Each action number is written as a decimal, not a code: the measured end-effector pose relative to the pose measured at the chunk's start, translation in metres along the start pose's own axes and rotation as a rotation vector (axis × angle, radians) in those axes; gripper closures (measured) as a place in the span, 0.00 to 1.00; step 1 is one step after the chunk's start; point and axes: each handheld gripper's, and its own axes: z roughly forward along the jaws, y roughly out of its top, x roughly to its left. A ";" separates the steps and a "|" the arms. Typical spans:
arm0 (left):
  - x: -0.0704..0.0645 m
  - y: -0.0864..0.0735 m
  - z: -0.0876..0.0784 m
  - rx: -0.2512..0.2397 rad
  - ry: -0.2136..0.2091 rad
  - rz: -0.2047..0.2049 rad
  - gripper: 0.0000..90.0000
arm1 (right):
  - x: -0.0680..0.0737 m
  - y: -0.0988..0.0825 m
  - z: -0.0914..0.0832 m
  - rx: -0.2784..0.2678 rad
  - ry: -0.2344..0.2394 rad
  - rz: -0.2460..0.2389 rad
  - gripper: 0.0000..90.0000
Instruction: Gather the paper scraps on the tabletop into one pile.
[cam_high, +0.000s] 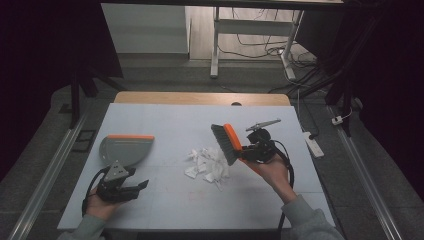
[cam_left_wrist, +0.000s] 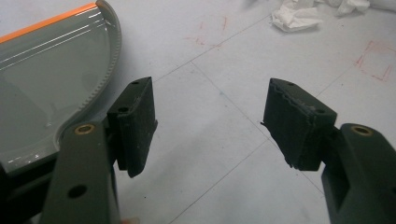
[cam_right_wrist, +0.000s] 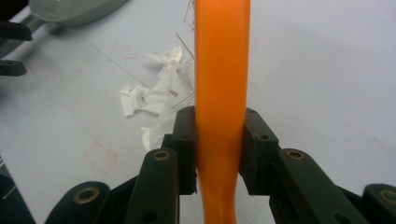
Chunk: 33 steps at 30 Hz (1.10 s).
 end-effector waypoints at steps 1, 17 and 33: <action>0.000 0.000 0.000 0.002 0.002 0.001 0.39 | 0.000 -0.001 -0.002 -0.004 0.005 0.000 0.79; -0.002 0.003 0.002 0.005 0.020 -0.005 0.39 | -0.032 -0.040 -0.012 -0.035 0.007 -0.023 0.79; -0.004 0.007 0.001 -0.009 0.030 -0.002 0.38 | -0.052 -0.098 -0.040 -0.133 -0.064 -0.068 0.79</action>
